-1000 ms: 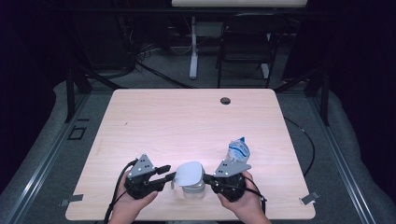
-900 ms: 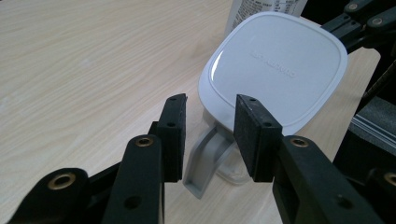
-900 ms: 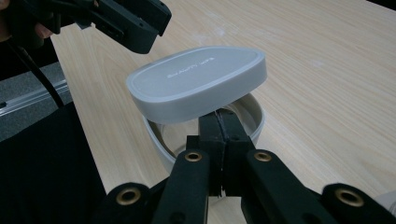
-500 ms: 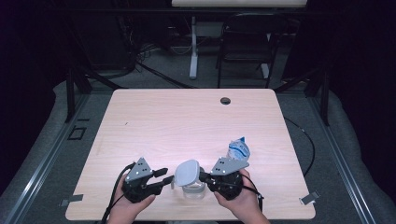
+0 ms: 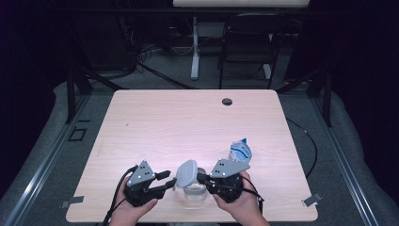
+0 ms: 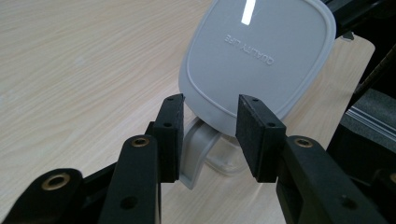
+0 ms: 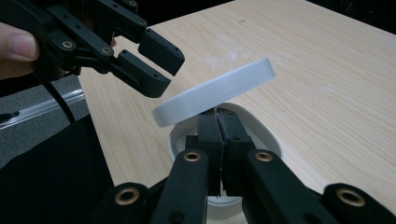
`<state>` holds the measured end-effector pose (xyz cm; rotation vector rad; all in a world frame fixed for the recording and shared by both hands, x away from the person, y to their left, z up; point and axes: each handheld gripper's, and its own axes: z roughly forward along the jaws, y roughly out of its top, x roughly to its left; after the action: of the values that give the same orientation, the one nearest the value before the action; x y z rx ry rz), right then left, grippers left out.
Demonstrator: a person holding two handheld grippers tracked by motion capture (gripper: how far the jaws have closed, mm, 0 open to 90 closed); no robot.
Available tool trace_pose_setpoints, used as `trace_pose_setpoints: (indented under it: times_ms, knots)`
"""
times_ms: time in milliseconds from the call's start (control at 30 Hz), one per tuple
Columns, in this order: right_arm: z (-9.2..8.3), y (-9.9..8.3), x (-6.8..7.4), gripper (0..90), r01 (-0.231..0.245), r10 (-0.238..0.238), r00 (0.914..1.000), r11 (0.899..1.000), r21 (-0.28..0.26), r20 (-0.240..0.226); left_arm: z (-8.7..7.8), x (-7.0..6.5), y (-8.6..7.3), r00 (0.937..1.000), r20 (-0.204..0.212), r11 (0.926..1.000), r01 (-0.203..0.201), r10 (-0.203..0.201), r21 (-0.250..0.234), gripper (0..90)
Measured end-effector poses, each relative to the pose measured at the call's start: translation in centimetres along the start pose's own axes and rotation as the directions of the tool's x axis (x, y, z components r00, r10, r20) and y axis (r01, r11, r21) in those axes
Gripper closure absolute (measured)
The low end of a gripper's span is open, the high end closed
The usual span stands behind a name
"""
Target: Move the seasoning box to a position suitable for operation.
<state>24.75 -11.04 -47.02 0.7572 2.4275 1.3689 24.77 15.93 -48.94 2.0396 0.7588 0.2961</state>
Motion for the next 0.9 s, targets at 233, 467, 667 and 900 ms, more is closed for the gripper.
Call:
trace_pose_setpoints:
  times_ms: [233, 467, 667, 900]
  knots:
    - [0.1, 0.2, 0.2, 89.4, 0.002, -0.002, 1.0000, 1.000, 0.001, -0.004, -0.3, 0.5, -0.1, 0.9997, -0.013, 0.9998, 0.018, -0.018, -0.006, 62.7]
    - [0.1, 0.7, 0.1, 89.4, -0.003, 0.003, 0.9999, 1.000, -0.005, -0.013, -0.7, 0.9, -0.1, 0.9992, -0.024, 0.9994, 0.030, -0.031, -0.014, 62.5]
    - [0.5, 1.0, -0.2, 89.4, -0.016, 0.016, 0.9998, 1.000, 0.001, -0.016, -1.1, 1.4, -0.1, 0.9985, -0.033, 0.9988, 0.043, -0.043, -0.025, 62.5]
    - [0.8, 1.7, -0.3, 89.4, -0.019, 0.019, 0.9995, 1.000, 0.008, -0.025, -1.4, 1.4, 0.0, 0.9984, -0.036, 0.9984, 0.043, -0.044, -0.036, 62.5]
